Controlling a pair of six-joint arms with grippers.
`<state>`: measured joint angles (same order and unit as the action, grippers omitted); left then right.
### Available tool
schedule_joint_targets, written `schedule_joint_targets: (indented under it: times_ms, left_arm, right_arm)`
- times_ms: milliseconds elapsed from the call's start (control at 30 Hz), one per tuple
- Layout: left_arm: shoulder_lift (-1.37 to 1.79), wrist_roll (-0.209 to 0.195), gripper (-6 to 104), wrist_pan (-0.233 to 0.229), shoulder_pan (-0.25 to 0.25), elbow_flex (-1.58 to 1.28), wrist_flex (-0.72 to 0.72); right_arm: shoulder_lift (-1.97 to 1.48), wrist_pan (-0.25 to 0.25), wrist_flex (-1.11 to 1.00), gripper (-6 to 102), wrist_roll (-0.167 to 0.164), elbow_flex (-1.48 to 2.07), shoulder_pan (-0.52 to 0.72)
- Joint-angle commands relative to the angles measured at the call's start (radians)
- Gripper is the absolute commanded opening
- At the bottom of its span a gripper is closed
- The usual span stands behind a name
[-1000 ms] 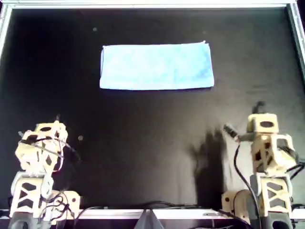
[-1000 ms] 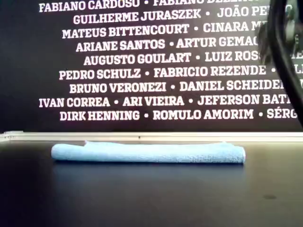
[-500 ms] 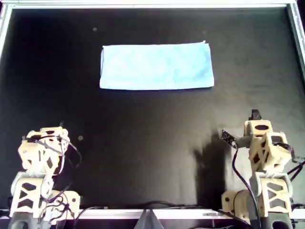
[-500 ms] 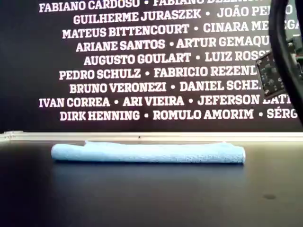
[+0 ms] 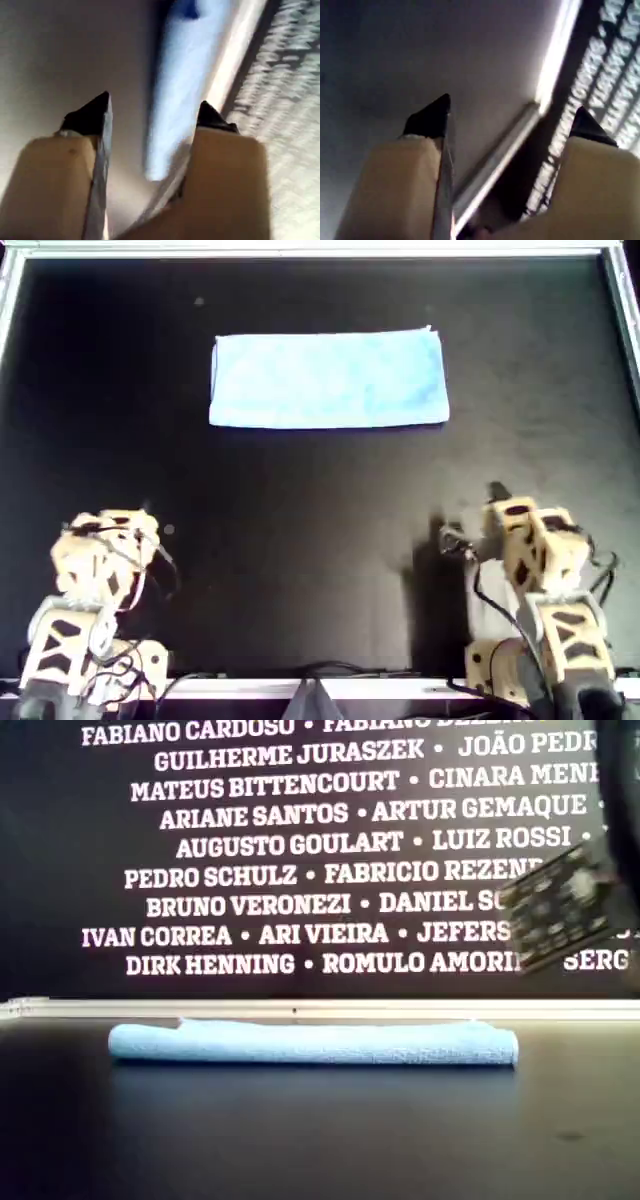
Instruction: Fold a cloth
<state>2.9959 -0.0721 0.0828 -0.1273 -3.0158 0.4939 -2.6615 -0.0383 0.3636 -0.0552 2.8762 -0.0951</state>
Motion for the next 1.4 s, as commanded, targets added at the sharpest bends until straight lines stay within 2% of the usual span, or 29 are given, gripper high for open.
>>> schedule_joint_targets:
  times_ms: [0,233,300,433,500,667,833,900,1000,1100,1200,1367]
  left_arm:
    - [-0.126,0.005,61,0.005,-0.029,0.143,-0.032]
    - [-0.841,0.005,61,0.009,-0.048,0.561,-0.152]
    - [-1.019,0.005,61,0.009,-0.089,0.681,-0.153]
    - [-1.227,0.005,60,0.008,-0.193,0.845,-0.153]
    - [-1.273,0.005,60,0.006,-0.222,0.905,-0.153]
    - [-1.327,0.005,61,0.008,-0.229,0.982,-0.156]
    - [-1.408,0.003,64,0.008,-0.227,1.068,-0.156]
    - [-1.459,0.003,71,0.008,-0.227,1.101,-0.156]
    - [-1.548,0.003,88,0.008,-0.227,1.166,-0.156]
    - [-1.623,0.003,103,-0.009,-0.221,1.244,-0.156]
    - [-1.674,0.003,100,-0.011,-0.215,1.315,-0.156]
    - [-1.732,0.005,99,-0.011,-0.221,1.388,-0.158]
  right_arm:
    - [0.201,0.095,-0.049,93,0.006,-0.201,0.005]
    - [0.815,0.112,-0.081,94,0.009,-0.543,0.009]
    - [0.946,0.124,-0.081,94,0.02,-0.634,0.015]
    - [1.147,0.126,-0.08,93,0.069,-0.792,0.0]
    - [1.204,0.126,-0.08,93,0.066,-0.854,-0.017]
    - [1.232,0.12,-0.075,94,0.057,-0.913,-0.021]
    - [1.247,0.126,-0.08,94,0.075,-0.982,-0.025]
    - [1.289,0.12,-0.081,94,0.075,-1.017,-0.018]
    - [1.324,0.11,-0.084,94,0.075,-1.078,-0.014]
    - [1.355,0.11,-0.087,94,0.075,-1.118,-0.017]
    - [1.365,0.124,-0.089,94,0.075,-1.144,-0.021]
    - [1.365,0.115,-0.091,94,0.075,-1.164,-0.018]
